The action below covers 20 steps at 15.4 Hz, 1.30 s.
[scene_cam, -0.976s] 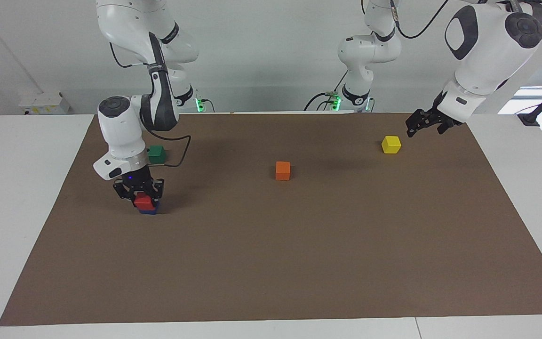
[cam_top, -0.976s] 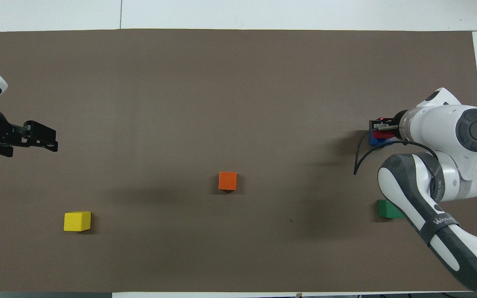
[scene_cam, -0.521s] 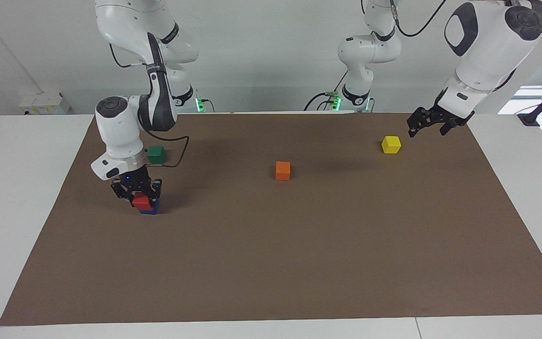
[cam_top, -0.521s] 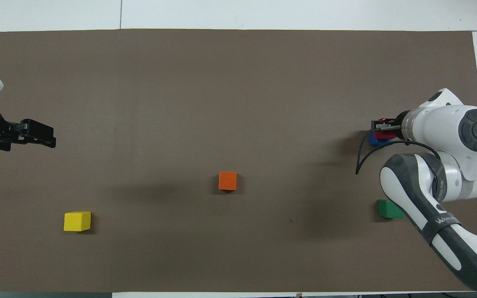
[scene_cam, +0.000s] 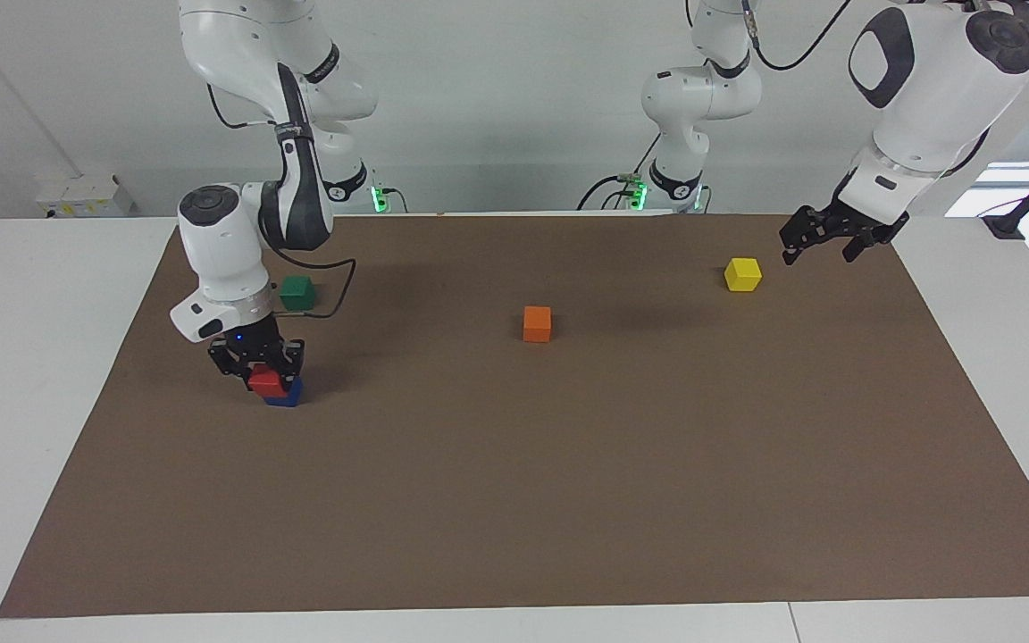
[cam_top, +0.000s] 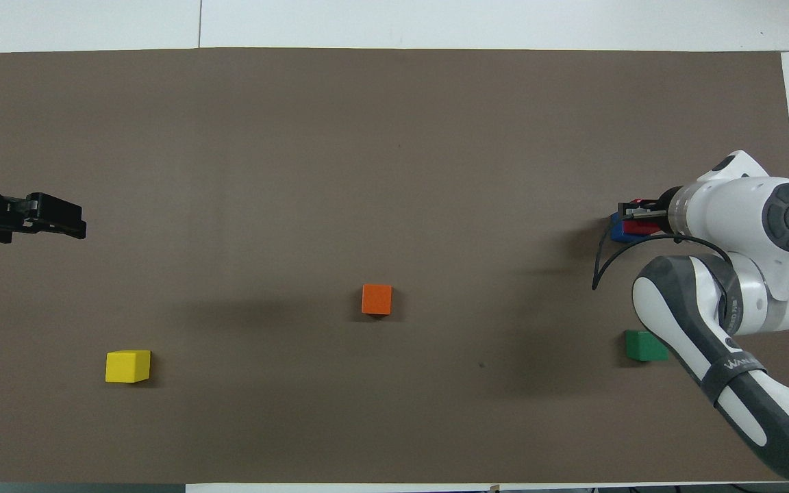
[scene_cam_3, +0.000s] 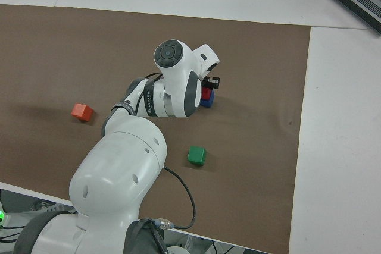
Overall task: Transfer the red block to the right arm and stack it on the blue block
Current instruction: 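Lower the red cube onto the blue cube with the right gripper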
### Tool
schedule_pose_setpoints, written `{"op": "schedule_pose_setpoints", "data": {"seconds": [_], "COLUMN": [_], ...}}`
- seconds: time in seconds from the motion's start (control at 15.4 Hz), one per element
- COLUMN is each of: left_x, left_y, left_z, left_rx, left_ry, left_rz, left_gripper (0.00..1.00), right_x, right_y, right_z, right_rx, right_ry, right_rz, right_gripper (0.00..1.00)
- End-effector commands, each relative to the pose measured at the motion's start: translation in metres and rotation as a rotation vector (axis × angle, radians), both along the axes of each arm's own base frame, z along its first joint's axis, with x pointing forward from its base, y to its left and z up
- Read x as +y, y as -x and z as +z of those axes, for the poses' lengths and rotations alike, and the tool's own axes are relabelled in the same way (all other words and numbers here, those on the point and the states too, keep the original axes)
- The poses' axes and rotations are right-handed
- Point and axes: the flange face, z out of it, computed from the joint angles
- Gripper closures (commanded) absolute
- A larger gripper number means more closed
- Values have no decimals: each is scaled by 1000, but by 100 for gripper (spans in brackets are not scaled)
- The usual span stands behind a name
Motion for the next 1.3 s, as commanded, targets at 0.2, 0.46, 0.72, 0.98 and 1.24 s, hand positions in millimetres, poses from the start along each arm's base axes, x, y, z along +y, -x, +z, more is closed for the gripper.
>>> {"op": "schedule_pose_setpoints", "data": {"seconds": [0.2,0.46,0.72,0.98,1.24], "left_x": [5,5,4,4,5], "left_y": [7,7,12,11,7], "left_z": [12,10,19,20,6], "left_rx": [-33,-29,-44,-47,-6], "left_ry": [-17,-18,-17,-16,-16], "left_rz": [-11,-11,-11,-9,-8], "left_gripper": [0,0,0,0,0], "right_x": [-5,1,1,1,3], "right_y": [8,8,8,8,6], "right_z": [-5,-5,-4,-4,-2], "right_rx": [9,7,6,6,4], "right_ry": [-1,-3,-4,-3,-3], "right_rz": [-4,-3,-3,-2,-2], "right_gripper": [100,100,100,100,87]}}
